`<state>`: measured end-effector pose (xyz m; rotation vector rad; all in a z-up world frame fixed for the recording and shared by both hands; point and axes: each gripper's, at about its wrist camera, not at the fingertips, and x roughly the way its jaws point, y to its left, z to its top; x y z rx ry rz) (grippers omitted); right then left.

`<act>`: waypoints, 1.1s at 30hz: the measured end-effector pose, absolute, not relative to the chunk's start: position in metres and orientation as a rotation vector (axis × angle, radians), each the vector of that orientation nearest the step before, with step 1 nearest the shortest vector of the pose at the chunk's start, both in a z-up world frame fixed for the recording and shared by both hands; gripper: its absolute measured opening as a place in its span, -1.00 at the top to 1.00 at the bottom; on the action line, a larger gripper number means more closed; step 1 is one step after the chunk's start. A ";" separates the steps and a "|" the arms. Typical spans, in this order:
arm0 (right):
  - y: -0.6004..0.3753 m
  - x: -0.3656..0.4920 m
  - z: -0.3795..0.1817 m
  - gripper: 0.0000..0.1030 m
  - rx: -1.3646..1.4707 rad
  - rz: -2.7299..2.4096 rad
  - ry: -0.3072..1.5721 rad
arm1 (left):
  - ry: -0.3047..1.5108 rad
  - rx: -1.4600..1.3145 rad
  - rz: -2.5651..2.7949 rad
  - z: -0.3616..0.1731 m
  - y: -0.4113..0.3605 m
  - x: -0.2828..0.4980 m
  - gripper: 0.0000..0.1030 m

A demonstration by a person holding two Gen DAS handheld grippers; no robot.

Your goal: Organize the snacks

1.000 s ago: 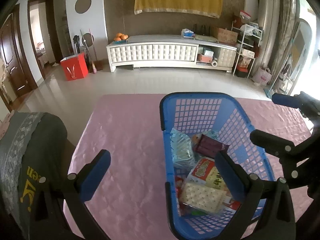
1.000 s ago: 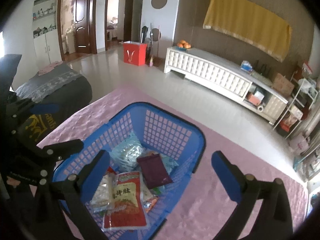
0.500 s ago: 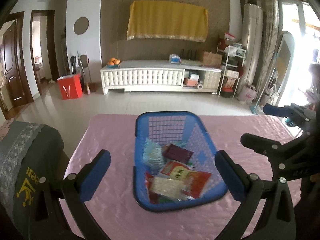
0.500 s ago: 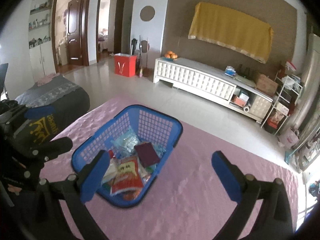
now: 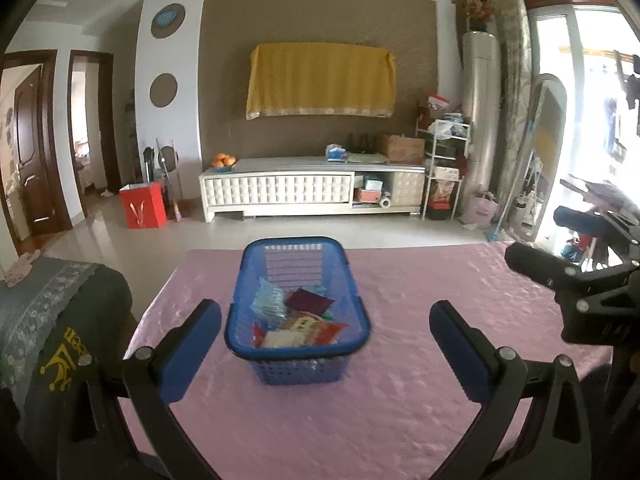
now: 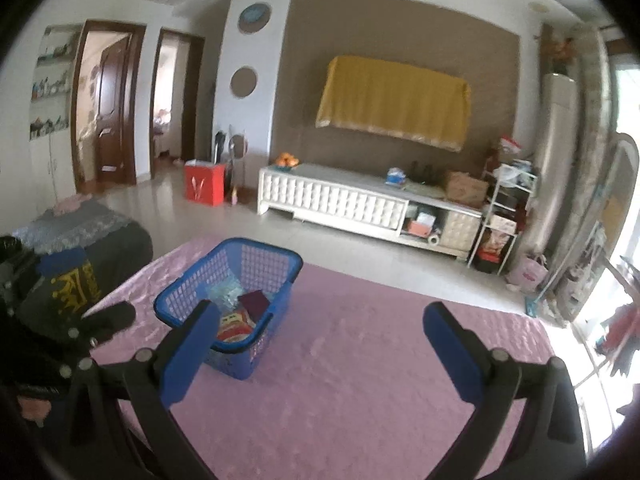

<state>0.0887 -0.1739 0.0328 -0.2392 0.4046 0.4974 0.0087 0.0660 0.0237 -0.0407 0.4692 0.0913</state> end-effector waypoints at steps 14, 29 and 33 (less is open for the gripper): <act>-0.205 0.030 0.037 -1.00 -0.160 0.451 0.386 | 0.388 -0.044 0.041 0.043 0.030 -0.056 -1.00; -0.204 0.003 0.031 -0.99 -0.147 0.463 0.383 | 0.387 -0.035 0.031 0.039 0.021 -0.080 -1.00; -0.206 -0.004 0.030 -0.99 -0.141 0.457 0.381 | 0.385 -0.034 0.027 0.040 0.018 -0.083 -1.00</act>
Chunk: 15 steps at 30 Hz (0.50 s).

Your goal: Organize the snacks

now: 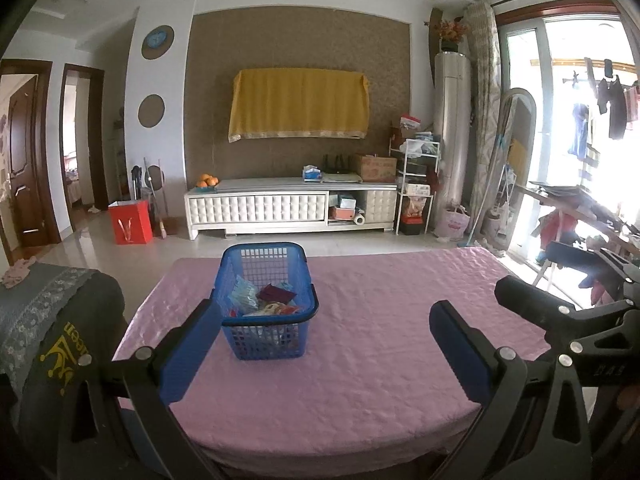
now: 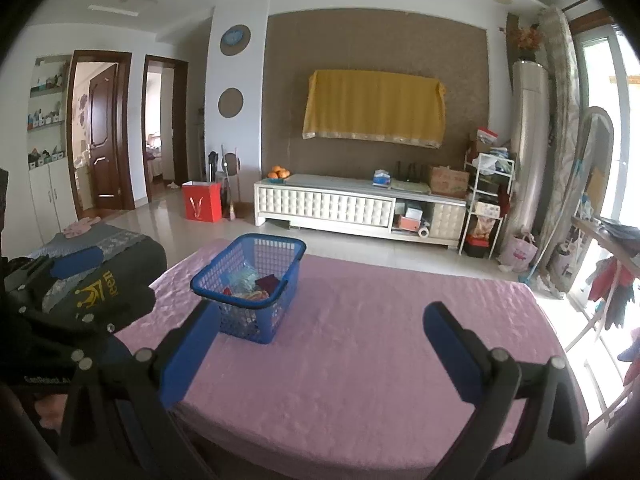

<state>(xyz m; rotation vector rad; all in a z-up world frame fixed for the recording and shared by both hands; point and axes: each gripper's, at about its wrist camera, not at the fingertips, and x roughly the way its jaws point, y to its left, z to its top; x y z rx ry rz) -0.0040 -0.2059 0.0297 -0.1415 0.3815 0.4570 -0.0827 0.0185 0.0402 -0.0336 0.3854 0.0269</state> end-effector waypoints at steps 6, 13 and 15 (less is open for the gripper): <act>-0.209 -0.010 0.029 -1.00 -0.136 0.453 0.370 | 0.380 -0.030 0.026 0.040 0.017 -0.087 -1.00; -0.209 -0.013 0.031 -1.00 -0.137 0.451 0.372 | 0.376 -0.027 0.021 0.040 0.012 -0.092 -1.00; -0.209 -0.013 0.032 -1.00 -0.141 0.450 0.371 | 0.373 -0.030 0.018 0.041 0.014 -0.092 -1.00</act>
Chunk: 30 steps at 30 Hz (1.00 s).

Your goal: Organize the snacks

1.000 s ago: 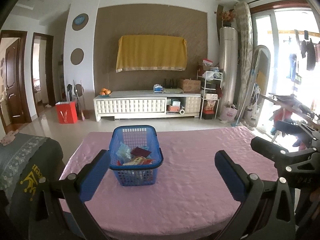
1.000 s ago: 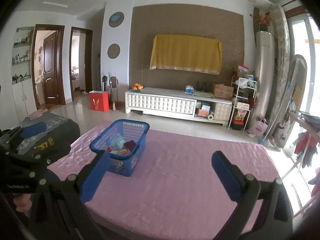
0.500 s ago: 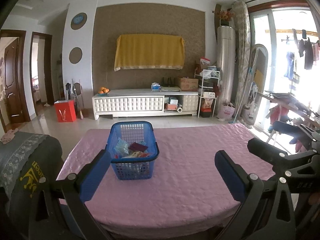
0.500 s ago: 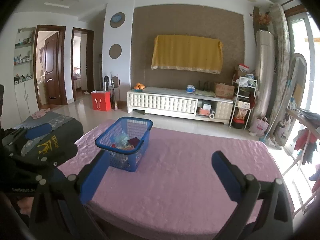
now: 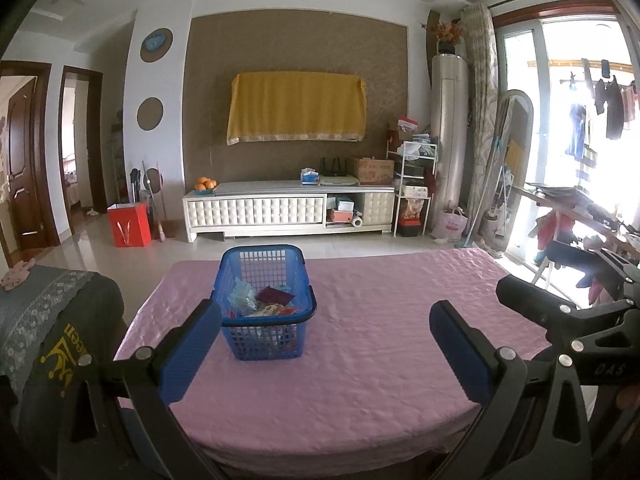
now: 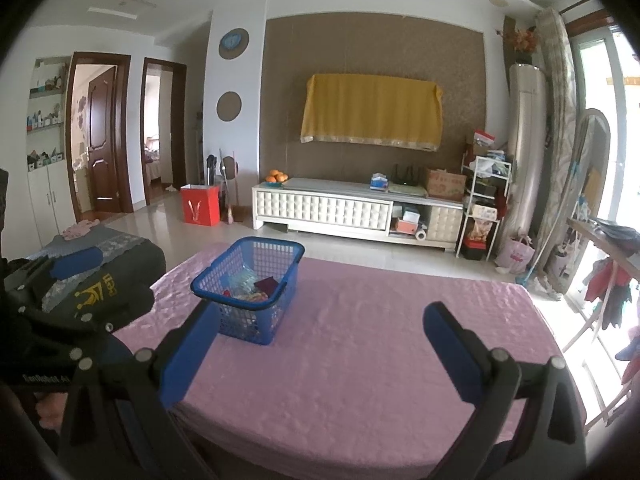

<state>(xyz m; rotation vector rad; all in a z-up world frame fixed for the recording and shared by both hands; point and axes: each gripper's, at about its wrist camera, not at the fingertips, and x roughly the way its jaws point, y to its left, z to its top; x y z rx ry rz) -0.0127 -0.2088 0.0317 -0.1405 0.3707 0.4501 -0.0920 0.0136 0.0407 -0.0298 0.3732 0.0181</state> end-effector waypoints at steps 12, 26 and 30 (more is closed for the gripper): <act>-0.207 -0.016 0.034 -1.00 -0.151 0.446 0.374 | 0.378 -0.036 0.030 0.040 0.008 -0.093 -1.00; -0.206 -0.022 0.036 -1.00 -0.152 0.447 0.372 | 0.366 -0.042 0.019 0.039 0.003 -0.100 -1.00; -0.205 -0.023 0.036 -1.00 -0.149 0.448 0.375 | 0.371 -0.044 0.019 0.039 0.003 -0.101 -1.00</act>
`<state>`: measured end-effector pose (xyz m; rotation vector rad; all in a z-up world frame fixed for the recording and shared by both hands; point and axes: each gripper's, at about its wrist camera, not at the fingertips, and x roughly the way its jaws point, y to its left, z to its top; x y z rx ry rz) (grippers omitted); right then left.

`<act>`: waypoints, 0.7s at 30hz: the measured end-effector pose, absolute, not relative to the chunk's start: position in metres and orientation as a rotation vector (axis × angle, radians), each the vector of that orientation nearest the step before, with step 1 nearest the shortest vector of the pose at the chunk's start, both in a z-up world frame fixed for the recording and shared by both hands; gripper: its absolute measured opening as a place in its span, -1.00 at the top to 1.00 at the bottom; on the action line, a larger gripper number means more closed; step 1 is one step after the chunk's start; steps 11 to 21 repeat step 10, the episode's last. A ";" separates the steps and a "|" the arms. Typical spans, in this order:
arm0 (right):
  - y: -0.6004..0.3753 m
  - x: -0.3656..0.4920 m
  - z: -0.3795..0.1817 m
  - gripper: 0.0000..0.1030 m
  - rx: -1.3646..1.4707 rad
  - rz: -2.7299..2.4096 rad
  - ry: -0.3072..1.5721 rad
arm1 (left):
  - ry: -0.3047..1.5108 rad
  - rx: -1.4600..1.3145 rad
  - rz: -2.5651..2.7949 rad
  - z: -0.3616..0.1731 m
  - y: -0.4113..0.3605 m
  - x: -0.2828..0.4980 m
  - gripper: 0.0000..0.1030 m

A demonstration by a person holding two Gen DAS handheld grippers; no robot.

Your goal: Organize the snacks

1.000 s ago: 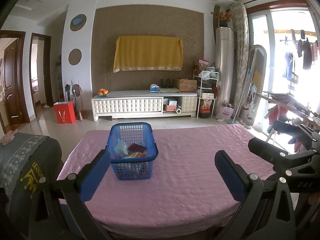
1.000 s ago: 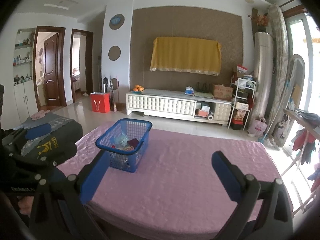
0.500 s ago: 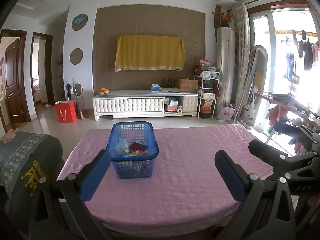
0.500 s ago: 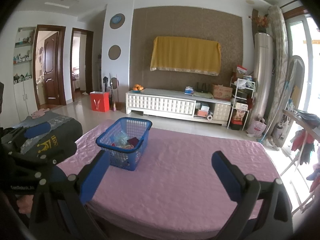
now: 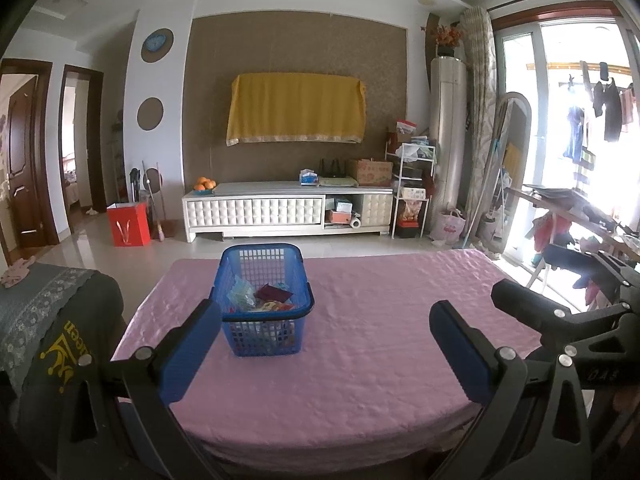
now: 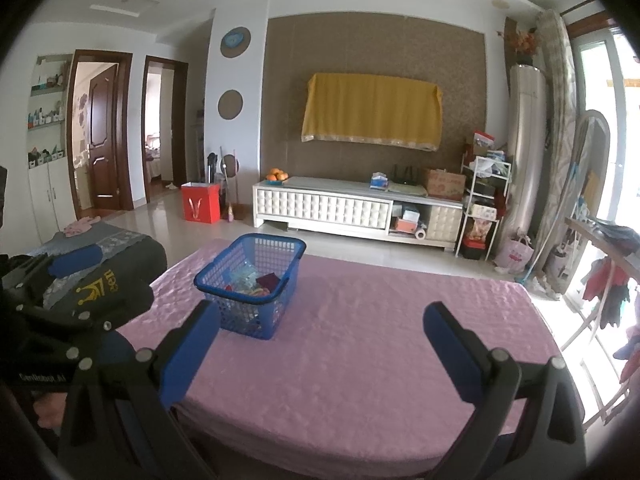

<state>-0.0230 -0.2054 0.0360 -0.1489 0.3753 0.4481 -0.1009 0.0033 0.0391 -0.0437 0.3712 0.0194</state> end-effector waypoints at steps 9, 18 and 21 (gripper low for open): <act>-0.204 -0.026 0.030 -1.00 -0.148 0.442 0.387 | 0.384 -0.043 0.016 0.038 0.005 -0.101 -1.00; -0.204 -0.025 0.029 -1.00 -0.146 0.441 0.390 | 0.387 -0.044 0.014 0.038 0.005 -0.101 -1.00; -0.204 -0.025 0.029 -1.00 -0.146 0.441 0.390 | 0.387 -0.044 0.014 0.038 0.005 -0.101 -1.00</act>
